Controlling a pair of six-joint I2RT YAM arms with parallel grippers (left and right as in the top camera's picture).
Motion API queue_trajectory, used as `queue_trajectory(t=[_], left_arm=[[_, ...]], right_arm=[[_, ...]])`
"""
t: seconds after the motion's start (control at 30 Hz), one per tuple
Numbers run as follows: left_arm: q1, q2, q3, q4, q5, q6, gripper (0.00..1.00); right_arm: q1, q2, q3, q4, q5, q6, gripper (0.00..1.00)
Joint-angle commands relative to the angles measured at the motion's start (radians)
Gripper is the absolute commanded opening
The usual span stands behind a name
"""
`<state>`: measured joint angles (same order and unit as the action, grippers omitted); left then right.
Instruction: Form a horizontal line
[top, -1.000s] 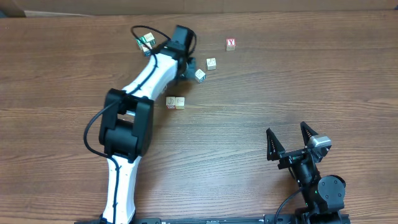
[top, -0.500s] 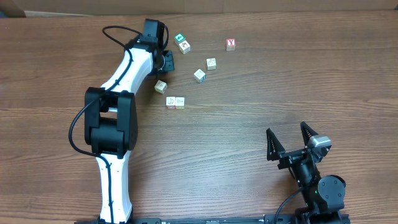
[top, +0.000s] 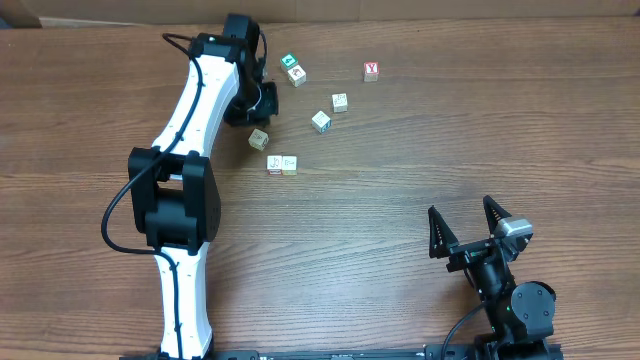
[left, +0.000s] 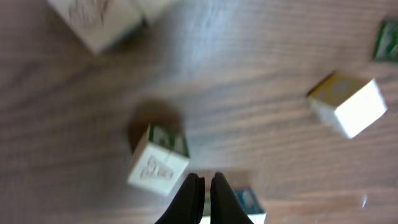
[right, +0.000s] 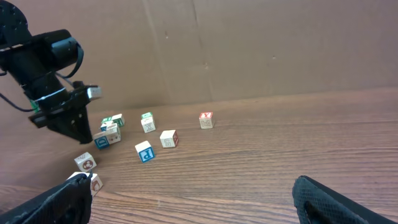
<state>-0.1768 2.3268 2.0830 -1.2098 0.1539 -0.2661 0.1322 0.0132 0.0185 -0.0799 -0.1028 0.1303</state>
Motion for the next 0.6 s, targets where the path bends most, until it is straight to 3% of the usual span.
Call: queue_trajectory(t=[0.0, 0.43, 0.57], left_arm=[[-0.001, 0.002, -0.026, -0.012, 0.011, 0.031, 0.04], [-0.003, 0.002, -0.166, 0.127, 0.009, 0.034, 0.04], [0.000, 0.002, -0.177, 0.128, -0.101, 0.034, 0.04]], right_arm=[[-0.003, -0.005, -0.010, 0.003, 0.007, 0.003, 1.00], [-0.003, -0.005, -0.010, 0.003, 0.007, 0.003, 1.00], [-0.003, -0.005, -0.010, 0.003, 0.007, 0.003, 1.00]])
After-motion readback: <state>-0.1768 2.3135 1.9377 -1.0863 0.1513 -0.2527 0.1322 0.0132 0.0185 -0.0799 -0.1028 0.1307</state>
